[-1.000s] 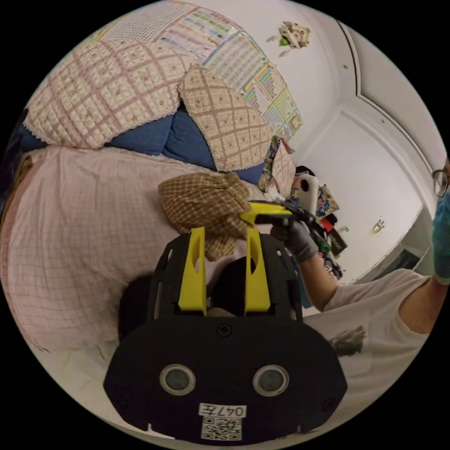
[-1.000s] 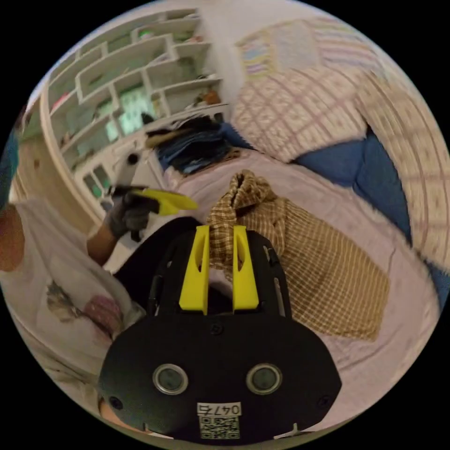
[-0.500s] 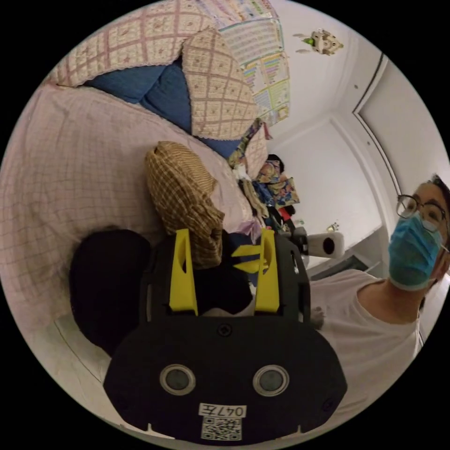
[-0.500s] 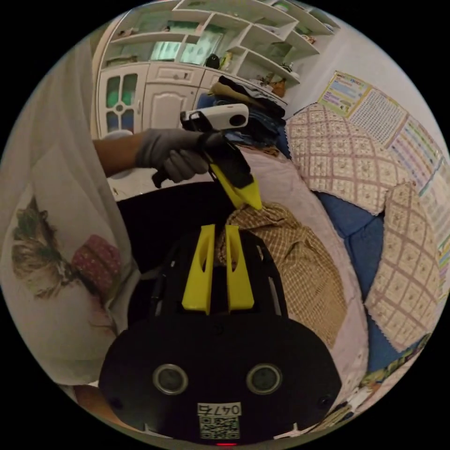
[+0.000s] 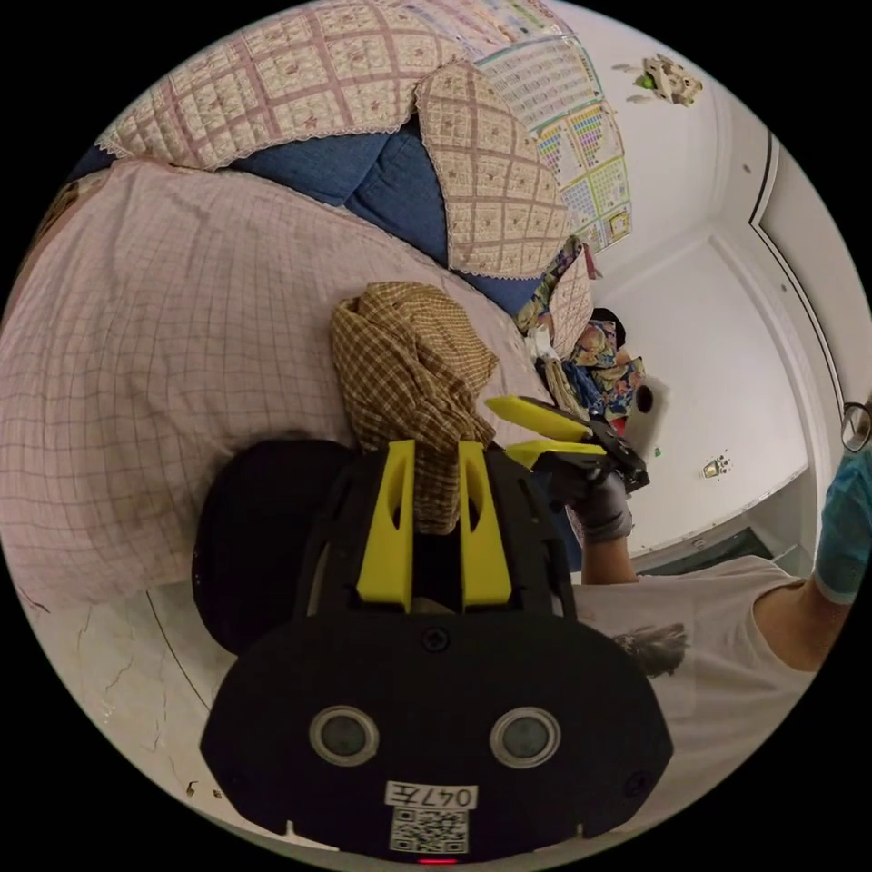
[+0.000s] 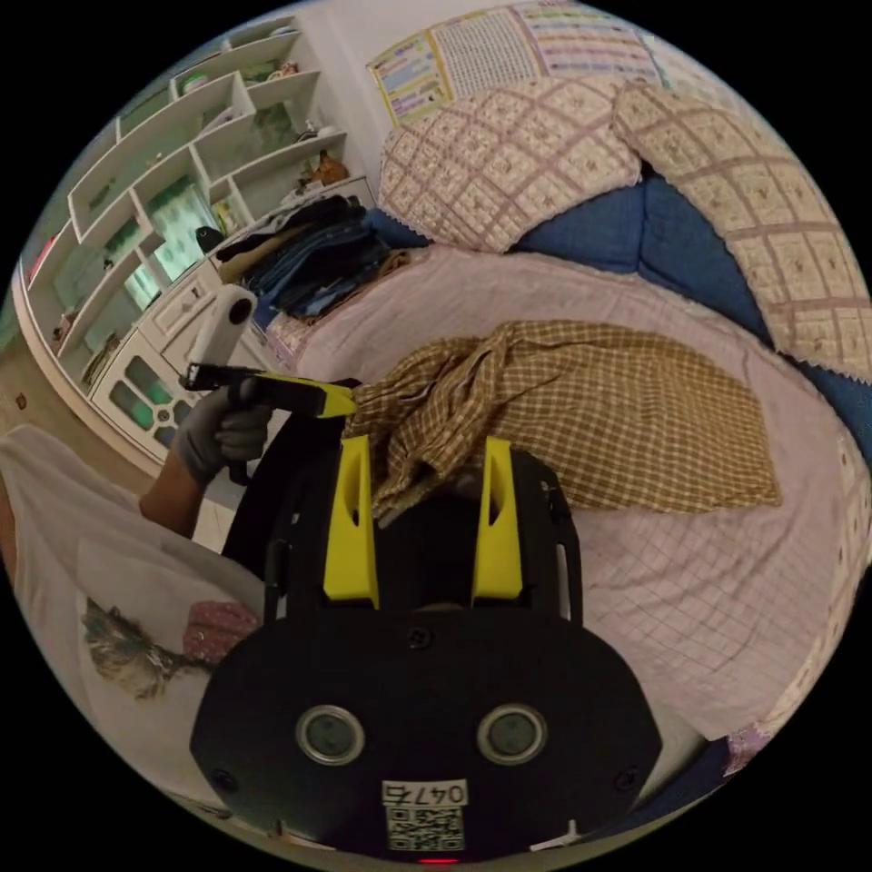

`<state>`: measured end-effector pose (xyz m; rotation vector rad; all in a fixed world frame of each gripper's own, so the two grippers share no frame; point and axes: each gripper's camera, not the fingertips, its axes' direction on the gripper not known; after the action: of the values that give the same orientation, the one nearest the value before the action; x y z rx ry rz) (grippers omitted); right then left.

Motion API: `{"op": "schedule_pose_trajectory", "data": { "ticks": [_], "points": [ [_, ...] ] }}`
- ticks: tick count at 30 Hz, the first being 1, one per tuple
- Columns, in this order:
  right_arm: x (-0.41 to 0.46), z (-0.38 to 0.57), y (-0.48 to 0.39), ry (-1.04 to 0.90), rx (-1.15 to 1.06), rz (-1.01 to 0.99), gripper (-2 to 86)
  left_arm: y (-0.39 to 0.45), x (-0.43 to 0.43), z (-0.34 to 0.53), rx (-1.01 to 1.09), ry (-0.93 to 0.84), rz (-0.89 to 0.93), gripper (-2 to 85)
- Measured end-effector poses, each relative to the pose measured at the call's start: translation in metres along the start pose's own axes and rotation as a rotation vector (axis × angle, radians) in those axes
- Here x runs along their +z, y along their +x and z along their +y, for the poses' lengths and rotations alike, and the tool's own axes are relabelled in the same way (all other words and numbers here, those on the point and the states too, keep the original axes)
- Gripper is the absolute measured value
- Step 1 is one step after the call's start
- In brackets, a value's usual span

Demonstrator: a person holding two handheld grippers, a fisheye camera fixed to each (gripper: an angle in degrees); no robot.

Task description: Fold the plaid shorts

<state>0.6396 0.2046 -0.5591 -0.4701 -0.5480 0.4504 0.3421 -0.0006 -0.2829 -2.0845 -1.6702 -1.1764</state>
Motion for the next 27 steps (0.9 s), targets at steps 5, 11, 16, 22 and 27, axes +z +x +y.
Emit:
{"op": "schedule_pose_trajectory", "data": {
  "ticks": [5, 11, 16, 22, 27],
  "points": [
    [-0.008, 0.004, -0.003, -0.049, -0.082, -0.068, 1.4, -0.013, -0.020, 0.007, 0.040, -0.006, -0.006, 10.8],
    [-0.092, 0.032, -0.043, 0.146, -0.255, 0.064, 0.2, -0.030, -0.043, 0.012, 0.040, -0.018, -0.016, 13.8],
    [-0.178, 0.066, -0.068, 0.382, -0.363, 0.107, 0.0, -0.073, -0.067, 0.018, -0.059, 0.057, 0.245, 12.9],
    [-0.278, 0.110, -0.092, 0.625, -0.457, 0.185, -0.2, -0.116, -0.081, 0.020, -0.171, 0.128, 0.565, 9.5],
    [-0.344, 0.136, -0.109, 0.711, -0.489, 0.286, -0.2, -0.086, -0.093, 0.010, -0.115, 0.038, 0.557, 13.2]
  ]
}}
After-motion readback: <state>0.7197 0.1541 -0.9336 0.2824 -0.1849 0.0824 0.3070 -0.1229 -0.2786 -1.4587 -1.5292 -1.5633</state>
